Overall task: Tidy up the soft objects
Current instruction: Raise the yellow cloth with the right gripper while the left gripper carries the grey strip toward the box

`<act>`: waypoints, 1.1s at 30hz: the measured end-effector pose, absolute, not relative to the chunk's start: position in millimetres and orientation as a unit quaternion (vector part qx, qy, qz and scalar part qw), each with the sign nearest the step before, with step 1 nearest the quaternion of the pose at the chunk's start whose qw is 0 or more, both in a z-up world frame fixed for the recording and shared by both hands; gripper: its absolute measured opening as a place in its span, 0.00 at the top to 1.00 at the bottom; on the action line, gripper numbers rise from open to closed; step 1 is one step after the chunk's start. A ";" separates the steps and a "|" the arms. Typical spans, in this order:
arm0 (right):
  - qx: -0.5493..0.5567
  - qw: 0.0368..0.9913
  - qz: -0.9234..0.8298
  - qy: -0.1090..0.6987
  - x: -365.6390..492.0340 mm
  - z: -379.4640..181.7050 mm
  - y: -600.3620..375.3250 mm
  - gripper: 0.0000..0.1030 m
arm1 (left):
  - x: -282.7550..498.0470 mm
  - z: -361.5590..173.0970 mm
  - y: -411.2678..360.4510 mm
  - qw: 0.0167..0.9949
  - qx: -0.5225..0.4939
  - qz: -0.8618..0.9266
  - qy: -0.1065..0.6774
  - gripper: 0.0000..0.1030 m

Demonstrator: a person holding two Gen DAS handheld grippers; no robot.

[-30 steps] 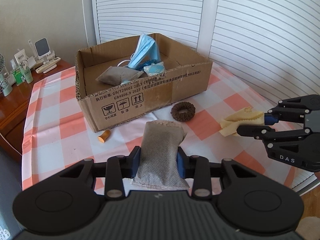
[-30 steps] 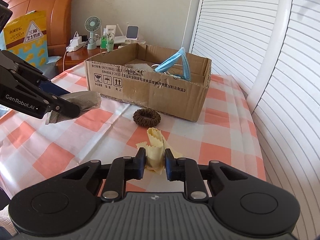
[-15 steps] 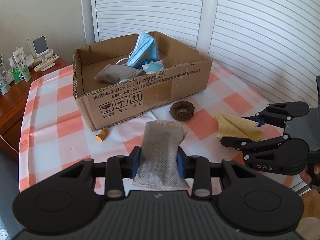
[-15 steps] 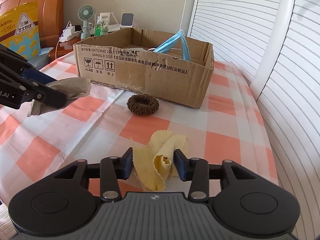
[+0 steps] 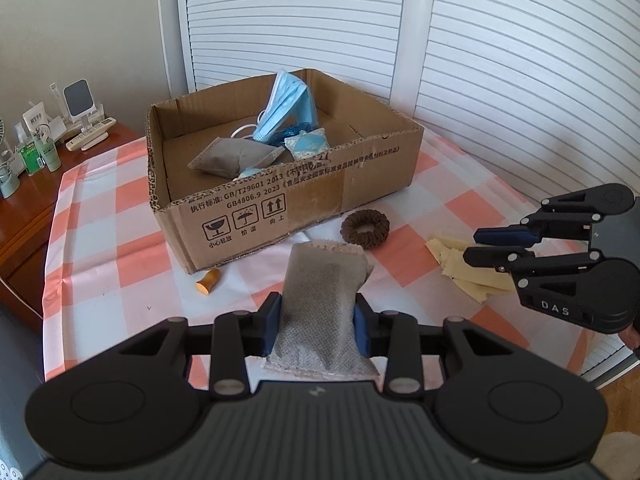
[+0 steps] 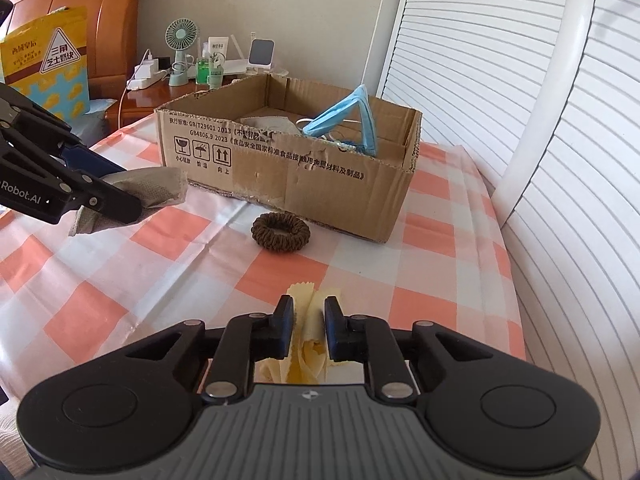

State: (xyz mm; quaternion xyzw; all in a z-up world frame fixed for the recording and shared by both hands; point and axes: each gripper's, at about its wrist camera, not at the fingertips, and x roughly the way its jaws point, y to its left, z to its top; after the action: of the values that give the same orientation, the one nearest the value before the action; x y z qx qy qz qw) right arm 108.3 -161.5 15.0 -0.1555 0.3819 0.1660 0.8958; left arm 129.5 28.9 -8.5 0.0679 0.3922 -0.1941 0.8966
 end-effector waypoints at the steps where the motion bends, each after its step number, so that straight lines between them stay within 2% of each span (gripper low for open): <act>1: -0.155 0.894 0.166 0.387 108.1 12.5 -161.7 0.65 | 129.7 -8.5 28.4 0.897 0.068 -0.194 0.392 0.65; 2: -0.153 0.891 0.169 0.393 107.5 9.9 -162.2 0.48 | 129.3 -8.6 28.5 0.897 0.067 -0.195 0.392 0.65; 3: -0.150 0.891 0.170 0.394 106.1 8.0 -163.0 0.38 | 129.1 -8.8 28.3 0.896 0.067 -0.195 0.392 0.65; 13: -0.117 0.886 0.163 0.419 119.6 -9.3 -167.8 0.37 | 131.1 -12.6 27.7 0.894 0.064 -0.197 0.397 0.65; 15: -0.122 0.886 0.164 0.417 120.3 -8.5 -166.2 0.51 | 131.5 -12.6 27.6 0.894 0.064 -0.198 0.398 0.65; 16: -0.125 0.885 0.165 0.417 120.1 -7.6 -165.2 0.70 | 131.7 -12.5 27.7 0.893 0.064 -0.198 0.398 0.65; 17: -0.129 0.884 0.165 0.418 119.9 -6.5 -163.9 0.81 | 131.9 -12.4 27.9 0.893 0.064 -0.199 0.398 0.65; 22: -0.143 0.886 0.168 0.407 114.8 -0.6 -163.0 0.89 | 133.0 -11.4 28.7 0.892 0.065 -0.200 0.399 0.65; 33: -0.152 0.902 0.191 0.357 120.0 47.1 -162.2 0.90 | 143.5 17.8 31.2 0.901 0.074 -0.201 0.378 0.66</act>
State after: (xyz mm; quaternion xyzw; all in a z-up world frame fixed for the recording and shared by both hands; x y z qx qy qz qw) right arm 120.0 -162.2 47.1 -0.1525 0.3567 0.1910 0.9017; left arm 143.5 31.2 17.8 0.0741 0.3780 -0.2012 0.9006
